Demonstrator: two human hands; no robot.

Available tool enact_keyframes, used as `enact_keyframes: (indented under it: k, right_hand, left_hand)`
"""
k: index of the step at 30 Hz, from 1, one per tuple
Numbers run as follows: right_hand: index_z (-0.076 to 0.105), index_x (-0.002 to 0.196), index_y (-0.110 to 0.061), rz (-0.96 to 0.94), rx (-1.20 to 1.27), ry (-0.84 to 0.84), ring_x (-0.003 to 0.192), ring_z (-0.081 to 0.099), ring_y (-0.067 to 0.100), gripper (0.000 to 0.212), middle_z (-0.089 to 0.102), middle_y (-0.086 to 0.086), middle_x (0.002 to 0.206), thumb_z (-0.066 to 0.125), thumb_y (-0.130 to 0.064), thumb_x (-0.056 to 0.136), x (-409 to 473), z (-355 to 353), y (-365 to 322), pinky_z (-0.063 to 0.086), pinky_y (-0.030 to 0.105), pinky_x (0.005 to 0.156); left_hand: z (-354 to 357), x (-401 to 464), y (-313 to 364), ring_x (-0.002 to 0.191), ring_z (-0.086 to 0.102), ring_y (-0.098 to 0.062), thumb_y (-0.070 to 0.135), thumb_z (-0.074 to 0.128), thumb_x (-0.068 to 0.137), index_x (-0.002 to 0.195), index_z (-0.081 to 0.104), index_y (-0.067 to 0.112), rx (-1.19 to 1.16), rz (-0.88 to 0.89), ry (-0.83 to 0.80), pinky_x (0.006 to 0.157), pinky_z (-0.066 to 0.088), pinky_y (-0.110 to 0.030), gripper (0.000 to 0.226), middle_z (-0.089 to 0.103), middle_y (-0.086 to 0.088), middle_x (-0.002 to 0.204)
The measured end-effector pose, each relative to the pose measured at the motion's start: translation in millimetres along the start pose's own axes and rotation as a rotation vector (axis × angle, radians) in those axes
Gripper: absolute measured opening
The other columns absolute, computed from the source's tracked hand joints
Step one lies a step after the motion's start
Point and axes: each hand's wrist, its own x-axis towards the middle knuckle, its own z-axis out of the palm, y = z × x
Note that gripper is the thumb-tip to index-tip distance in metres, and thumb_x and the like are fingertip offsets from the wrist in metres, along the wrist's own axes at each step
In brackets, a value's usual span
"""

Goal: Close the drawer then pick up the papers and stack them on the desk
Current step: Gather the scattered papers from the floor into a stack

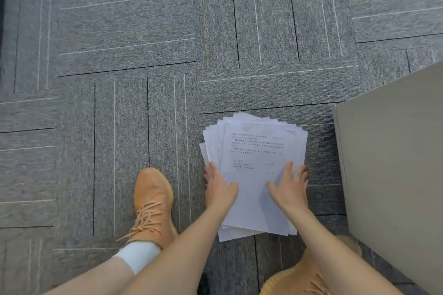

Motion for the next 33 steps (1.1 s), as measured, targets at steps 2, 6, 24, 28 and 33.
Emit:
enact_keyframes:
  k: [2,6,24,28,33]
  right_hand:
    - [-0.007,0.155,-0.009,-0.017,0.008,-0.014,0.149,-0.013,0.041,0.090,-0.019,0.028,0.159,0.048,-0.044,0.093,-2.6,3.6,-5.7,-0.002,0.047,0.124]
    - [-0.006,0.155,-0.012,-0.068,0.024,-0.027,0.150,-0.011,0.039,0.088,-0.017,0.024,0.161,0.047,-0.045,0.093,-7.4,7.5,-14.0,0.001,0.045,0.124]
    - [0.021,0.151,-0.008,0.043,0.242,0.142,0.140,0.035,0.034,0.076,0.033,0.016,0.156,0.055,-0.028,0.086,-16.1,1.4,-11.8,0.034,0.048,0.113]
    - [0.038,0.143,-0.010,0.045,0.296,0.158,0.127,0.049,0.033,0.057,0.047,0.014,0.143,0.055,-0.019,0.089,-13.5,-14.3,-3.0,0.044,0.044,0.099]
    - [0.039,0.144,-0.020,-0.026,0.247,0.071,0.122,0.054,0.029,0.061,0.054,0.005,0.139,0.053,-0.027,0.085,-17.8,-15.5,-1.2,0.048,0.043,0.098]
  left_hand:
    - [5.3,-5.5,1.8,0.151,0.013,-0.028,0.027,0.051,0.086,0.155,-0.009,0.018,-0.005,0.005,0.004,0.112,0.032,-0.049,0.092,-0.007,-0.003,0.165]
    - [7.9,-6.5,1.4,0.145,0.030,-0.029,0.028,0.049,0.086,0.155,-0.002,0.021,-0.012,0.019,0.041,0.107,0.039,-0.048,0.087,0.007,0.001,0.165]
    - [8.4,-2.7,11.3,0.103,0.062,-0.030,0.011,0.052,0.076,0.126,0.049,0.017,-0.374,-0.113,0.197,0.087,0.054,-0.043,0.051,0.063,-0.007,0.116]
    - [-17.9,5.6,9.0,0.074,0.059,-0.016,0.008,0.064,0.076,0.108,0.047,0.018,-0.504,-0.227,0.113,0.060,0.049,-0.028,0.037,0.062,-0.002,0.096]
    - [-23.6,21.2,-5.0,0.094,0.067,-0.032,0.007,0.071,0.076,0.112,0.060,0.001,-0.655,-0.312,-0.037,0.089,0.055,-0.046,0.038,0.068,-0.016,0.108]
